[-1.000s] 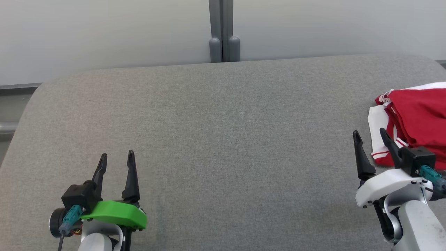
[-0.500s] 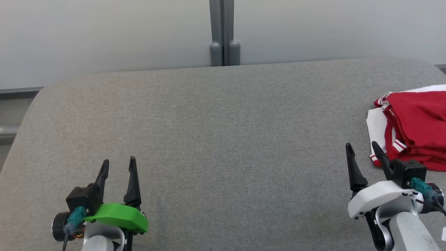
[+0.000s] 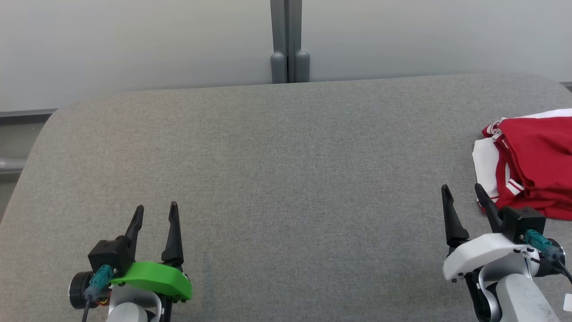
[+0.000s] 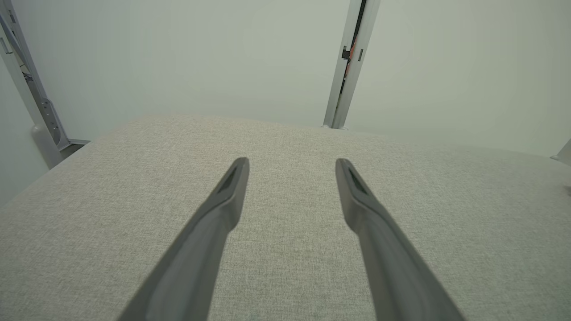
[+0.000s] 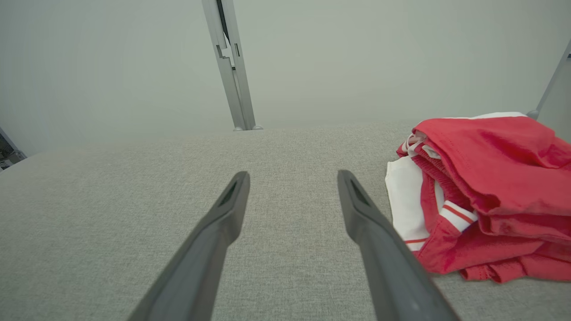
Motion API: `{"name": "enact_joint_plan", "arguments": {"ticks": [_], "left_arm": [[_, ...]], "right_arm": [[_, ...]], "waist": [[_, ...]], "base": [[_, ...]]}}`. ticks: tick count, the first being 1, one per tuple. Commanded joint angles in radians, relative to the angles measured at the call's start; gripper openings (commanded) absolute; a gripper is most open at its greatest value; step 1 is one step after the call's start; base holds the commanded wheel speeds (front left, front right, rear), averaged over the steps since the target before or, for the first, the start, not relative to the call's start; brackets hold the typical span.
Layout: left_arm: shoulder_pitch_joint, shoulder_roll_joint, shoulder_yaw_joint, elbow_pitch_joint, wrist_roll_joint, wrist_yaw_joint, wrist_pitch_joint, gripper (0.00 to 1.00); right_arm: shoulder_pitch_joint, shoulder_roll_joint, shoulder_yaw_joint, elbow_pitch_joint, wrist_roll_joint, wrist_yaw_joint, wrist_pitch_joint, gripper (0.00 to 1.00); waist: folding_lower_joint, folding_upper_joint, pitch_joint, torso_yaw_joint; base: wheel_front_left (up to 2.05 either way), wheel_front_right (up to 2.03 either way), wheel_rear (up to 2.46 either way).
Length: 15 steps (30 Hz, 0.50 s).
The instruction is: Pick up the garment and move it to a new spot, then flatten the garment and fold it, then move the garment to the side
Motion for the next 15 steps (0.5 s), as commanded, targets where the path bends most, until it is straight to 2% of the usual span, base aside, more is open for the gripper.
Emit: {"name": "enact_joint_plan", "arguments": {"ticks": [1,9,10,15], "left_arm": [[0.004,0.004,0.001,0.001,0.003,0.001,-0.003,1.00],[0.004,0.004,-0.004,0.003,-0.008,0.005,-0.003,1.00],[0.000,0.000,-0.006,0.003,-0.003,0.003,0.000,0.00],[0.027,-0.003,-0.009,0.043,-0.007,0.003,0.008,0.00]], "right_arm": [[0.012,-0.001,-0.003,0.002,0.001,-0.001,-0.003,1.00],[0.003,0.009,0.004,0.004,0.001,-0.001,-0.007,1.00],[0.000,0.008,0.003,0.002,0.000,0.000,-0.001,0.00],[0.024,0.019,0.003,0.041,0.004,0.000,0.004,0.00]], "waist": [[0.0001,0.0000,0.001,0.001],[0.0001,0.0000,0.005,0.002],[0.0001,0.0000,0.005,0.002],[0.0001,0.0000,0.005,0.002]], "base": [[0.00,0.00,0.00],[0.00,0.00,0.00],[0.00,0.00,0.00],[0.00,0.00,0.00]]}}
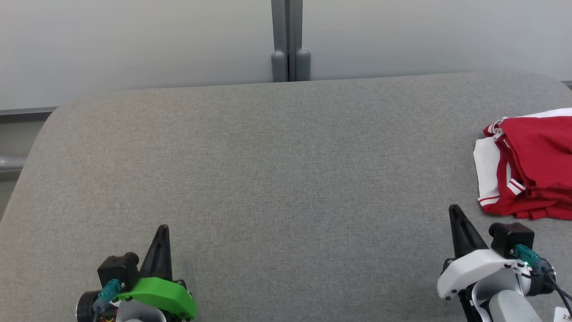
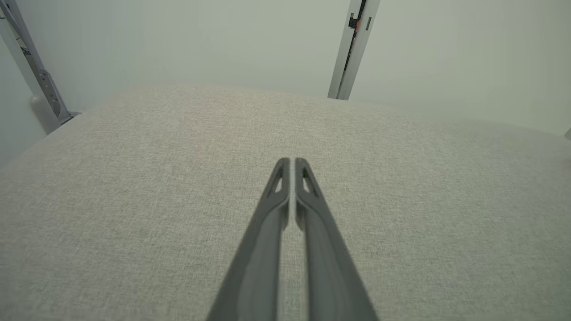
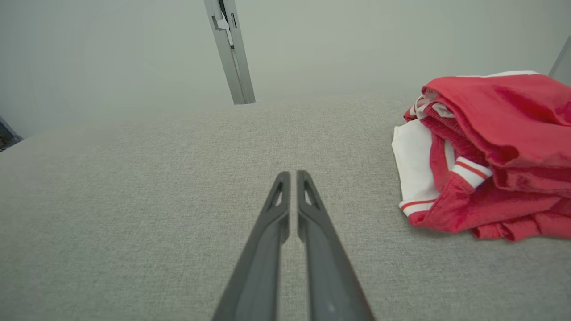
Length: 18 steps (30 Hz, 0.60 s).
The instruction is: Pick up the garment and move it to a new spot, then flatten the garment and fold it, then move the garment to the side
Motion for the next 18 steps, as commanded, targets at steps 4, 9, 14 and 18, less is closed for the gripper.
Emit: {"name": "enact_joint_plan", "arguments": {"ticks": [4,9,14,18], "left_arm": [[-0.006,0.000,0.016,-0.005,-0.072,-0.002,0.026,0.00],[-0.004,0.001,0.026,-0.022,-0.164,-0.005,0.049,0.00],[-0.001,0.001,0.037,-0.041,-0.265,-0.008,0.074,0.00],[0.000,0.002,0.045,-0.052,-0.329,-0.010,0.090,0.00]], "right_arm": [[-0.006,0.002,-0.012,-0.002,0.075,0.000,0.022,0.00],[-0.004,0.005,-0.017,-0.013,0.172,0.000,0.041,0.00],[-0.002,0.007,-0.022,-0.027,0.278,0.000,0.061,0.00],[-0.001,0.009,-0.026,-0.034,0.344,0.000,0.074,0.00]], "waist": [[0.0001,0.0000,0.000,-0.001],[0.0001,0.0000,0.000,-0.003],[0.0001,0.0000,-0.001,-0.005],[0.0001,0.0000,-0.001,-0.007]], "base": [[0.00,0.00,0.00],[0.00,0.00,0.00],[0.00,0.00,0.00],[0.00,0.00,0.00]]}}
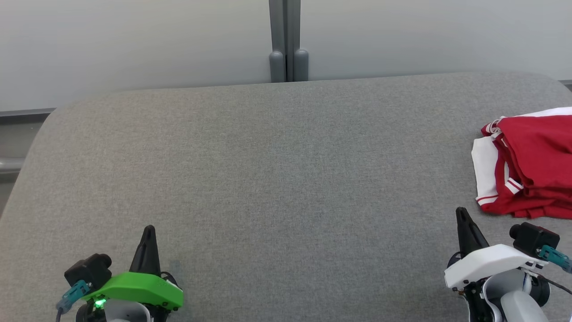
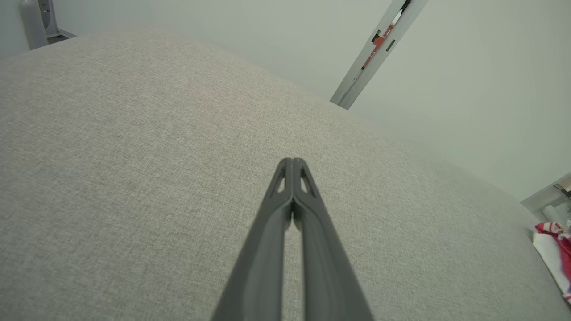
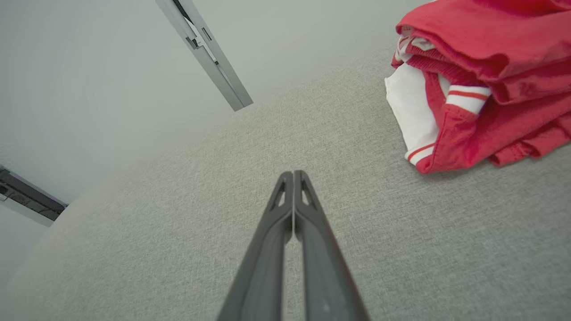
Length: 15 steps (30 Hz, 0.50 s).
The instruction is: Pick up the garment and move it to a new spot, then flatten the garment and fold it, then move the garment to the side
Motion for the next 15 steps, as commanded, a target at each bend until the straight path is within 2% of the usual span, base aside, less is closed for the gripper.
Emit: {"name": "enact_joint_plan", "arguments": {"ticks": [1,15], "left_arm": [[-0.012,0.003,0.010,-0.022,-0.039,-0.004,0.008,0.00],[-0.010,0.004,0.036,-0.055,-0.239,-0.011,0.062,0.00]], "right_arm": [[-0.014,-0.004,-0.006,-0.022,0.044,0.000,0.008,0.00],[-0.013,0.002,-0.020,-0.043,0.252,0.000,0.051,0.00]], "waist": [[0.0000,0.0000,0.000,0.000],[0.0000,0.0000,-0.001,-0.005]], "base": [[0.00,0.00,0.00],[0.00,0.00,0.00]]}}
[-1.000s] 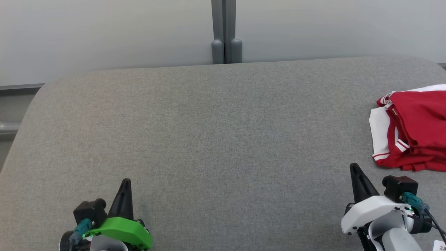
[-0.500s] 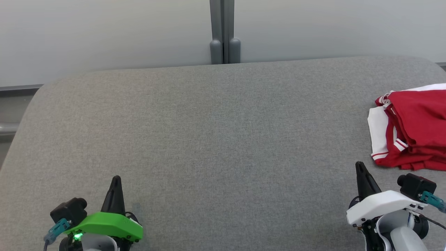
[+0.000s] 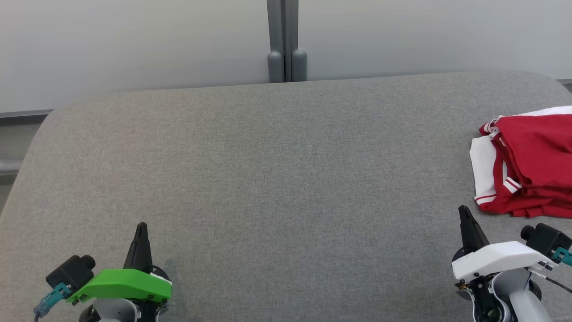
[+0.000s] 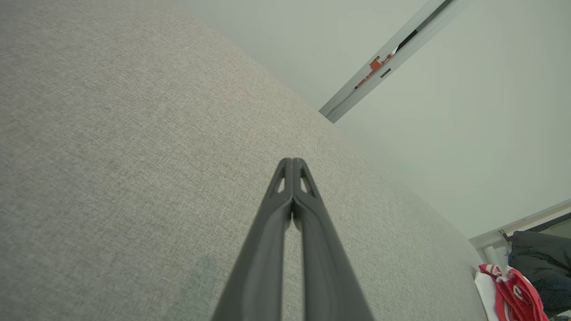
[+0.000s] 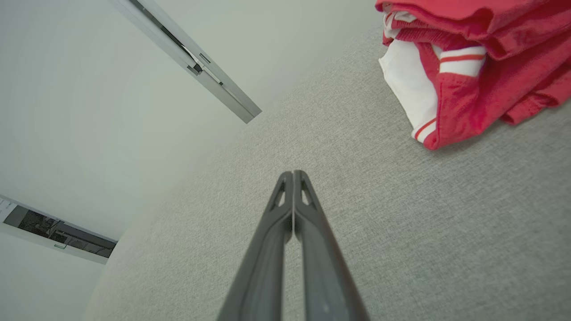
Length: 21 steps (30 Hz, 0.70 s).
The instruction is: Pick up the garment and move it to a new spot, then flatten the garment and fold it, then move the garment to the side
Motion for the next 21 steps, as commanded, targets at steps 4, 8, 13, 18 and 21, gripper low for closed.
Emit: {"name": "enact_joint_plan", "arguments": {"ticks": [4,8,13,18,21], "left_arm": [[-0.009,0.005,0.014,-0.027,-0.079,-0.006,0.020,0.00],[-0.009,0.005,0.021,-0.035,-0.128,-0.008,0.033,0.00],[-0.008,0.005,0.028,-0.044,-0.185,-0.010,0.049,0.00],[-0.008,0.006,0.036,-0.054,-0.242,-0.012,0.065,0.00],[-0.007,0.006,0.040,-0.058,-0.274,-0.012,0.073,0.00]], "right_arm": [[-0.013,-0.001,-0.009,-0.024,0.078,0.000,0.017,0.00],[-0.012,0.001,-0.012,-0.029,0.129,0.000,0.028,0.00],[-0.012,0.002,-0.017,-0.035,0.190,0.000,0.041,0.00],[-0.012,0.004,-0.021,-0.041,0.250,0.000,0.053,0.00],[-0.012,0.005,-0.023,-0.044,0.283,0.000,0.060,0.00]], "waist": [[0.0000,0.0000,0.000,-0.002],[0.0000,0.0000,0.000,-0.003],[0.0000,0.0000,0.000,-0.005],[0.0000,0.0000,-0.001,-0.006],[0.0000,0.0000,-0.001,-0.007]], "base": [[0.00,0.00,0.00],[0.00,0.00,0.00],[0.00,0.00,0.00],[0.00,0.00,0.00],[0.00,0.00,0.00]]}}
